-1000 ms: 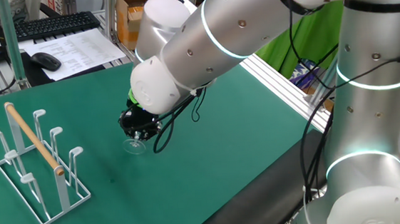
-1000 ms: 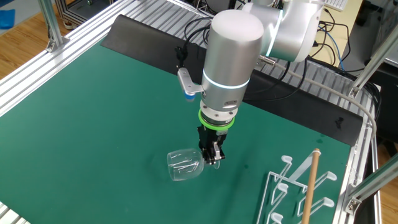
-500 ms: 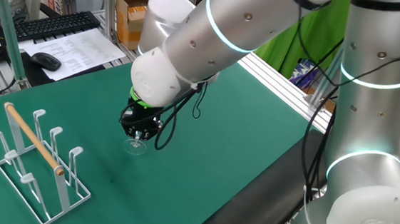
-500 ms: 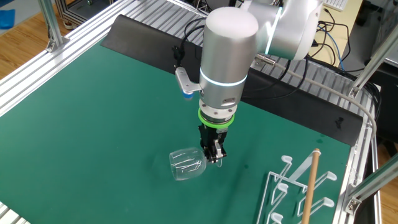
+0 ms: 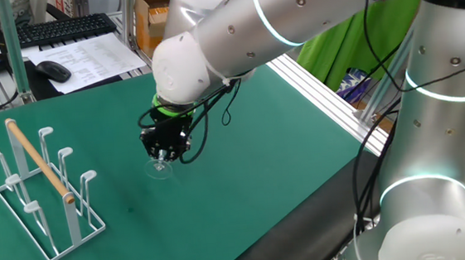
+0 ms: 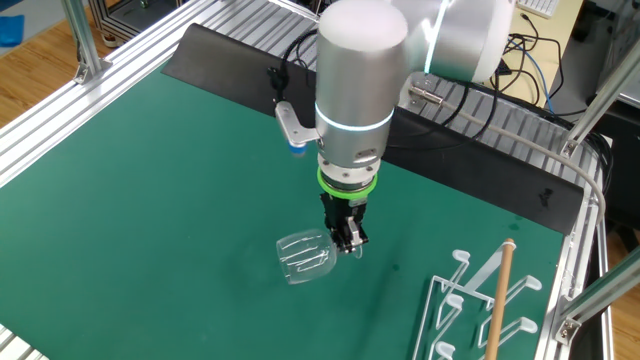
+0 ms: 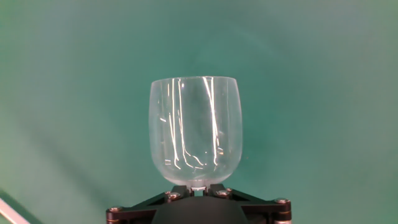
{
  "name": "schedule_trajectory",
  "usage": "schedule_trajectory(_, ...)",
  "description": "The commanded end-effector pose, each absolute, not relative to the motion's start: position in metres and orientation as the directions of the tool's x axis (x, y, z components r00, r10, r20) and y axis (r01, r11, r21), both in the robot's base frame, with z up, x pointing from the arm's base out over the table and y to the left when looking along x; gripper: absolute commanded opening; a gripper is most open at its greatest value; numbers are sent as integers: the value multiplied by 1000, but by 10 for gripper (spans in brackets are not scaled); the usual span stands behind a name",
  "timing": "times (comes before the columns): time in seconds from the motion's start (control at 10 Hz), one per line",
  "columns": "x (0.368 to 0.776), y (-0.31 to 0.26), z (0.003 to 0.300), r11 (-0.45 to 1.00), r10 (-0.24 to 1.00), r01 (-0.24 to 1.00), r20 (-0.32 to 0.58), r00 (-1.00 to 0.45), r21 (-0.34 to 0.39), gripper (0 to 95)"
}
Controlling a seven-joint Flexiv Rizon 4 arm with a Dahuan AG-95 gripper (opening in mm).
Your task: Put the cup on the cup rack
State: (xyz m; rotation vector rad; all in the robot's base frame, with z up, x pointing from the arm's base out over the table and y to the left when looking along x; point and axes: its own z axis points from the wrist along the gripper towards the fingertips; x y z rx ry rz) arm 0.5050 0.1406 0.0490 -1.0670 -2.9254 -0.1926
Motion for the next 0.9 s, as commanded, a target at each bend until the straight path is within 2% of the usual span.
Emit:
schedule_trajectory(0.1, 499, 151, 56, 758, 640, 646, 82, -764, 95, 0)
schedule_trajectory(0.4, 493, 164, 67, 794, 594, 606, 143, -791, 48, 0)
schedule_trajectory(0.9, 480, 182, 71, 807, 568, 589, 228, -791, 32, 0)
